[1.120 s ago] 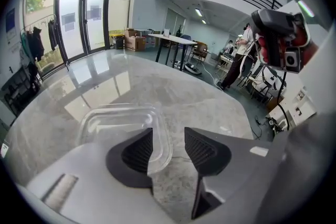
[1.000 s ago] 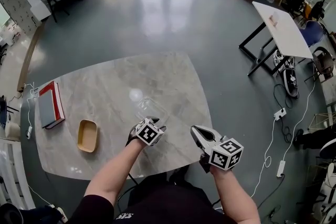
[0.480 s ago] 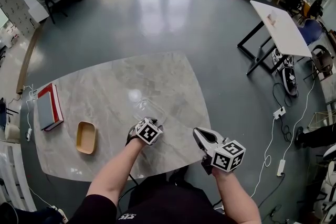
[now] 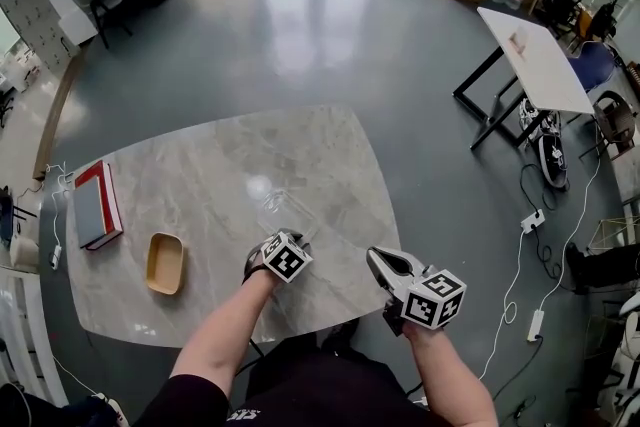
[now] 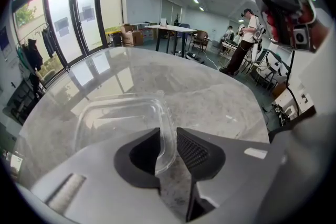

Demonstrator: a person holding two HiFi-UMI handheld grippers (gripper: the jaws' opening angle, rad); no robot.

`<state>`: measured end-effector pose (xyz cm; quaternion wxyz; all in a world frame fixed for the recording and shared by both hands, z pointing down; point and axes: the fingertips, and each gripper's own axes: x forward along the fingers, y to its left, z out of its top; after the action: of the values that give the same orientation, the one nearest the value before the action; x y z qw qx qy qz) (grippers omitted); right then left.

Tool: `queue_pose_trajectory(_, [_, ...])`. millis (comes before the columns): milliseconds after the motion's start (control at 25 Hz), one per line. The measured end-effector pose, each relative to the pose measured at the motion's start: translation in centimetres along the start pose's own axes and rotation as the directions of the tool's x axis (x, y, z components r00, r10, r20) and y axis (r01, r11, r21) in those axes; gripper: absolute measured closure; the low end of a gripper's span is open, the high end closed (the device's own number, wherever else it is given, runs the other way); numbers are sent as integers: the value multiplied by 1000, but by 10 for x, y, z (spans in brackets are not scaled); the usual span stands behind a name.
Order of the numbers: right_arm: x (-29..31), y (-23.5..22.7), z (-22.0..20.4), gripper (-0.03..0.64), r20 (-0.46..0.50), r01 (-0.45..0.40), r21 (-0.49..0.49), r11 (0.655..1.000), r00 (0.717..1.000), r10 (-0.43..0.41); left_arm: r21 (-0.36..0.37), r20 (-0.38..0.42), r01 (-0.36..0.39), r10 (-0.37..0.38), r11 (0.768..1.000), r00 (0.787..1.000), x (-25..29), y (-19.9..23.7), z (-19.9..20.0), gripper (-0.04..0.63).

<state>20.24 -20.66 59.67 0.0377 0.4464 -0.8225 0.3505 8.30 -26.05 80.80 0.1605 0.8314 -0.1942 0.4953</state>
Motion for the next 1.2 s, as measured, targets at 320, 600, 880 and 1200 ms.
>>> queue_pose_trajectory(320, [-8,-2,-2,603,-8,3,-3,1000,1000,-3,-58,11,-1,2,998,1000,-1,1,2,538])
queue_pose_trajectory(600, [-13,0,6,603,3,-4,-18,1000,1000,4,-66,59,-29,33,997,998,-15,1,13,538])
queue_pose_trajectory(880, [-14,8,16,603,16,-26,-36,999,1000,27,-97,150,-66,80,993,985,-47,8,39,538])
queue_pose_trajectory(1200, [-18,15,29,603,50,-52,-52,997,997,55,-125,231,-99,126,987,965,-82,8,57,537])
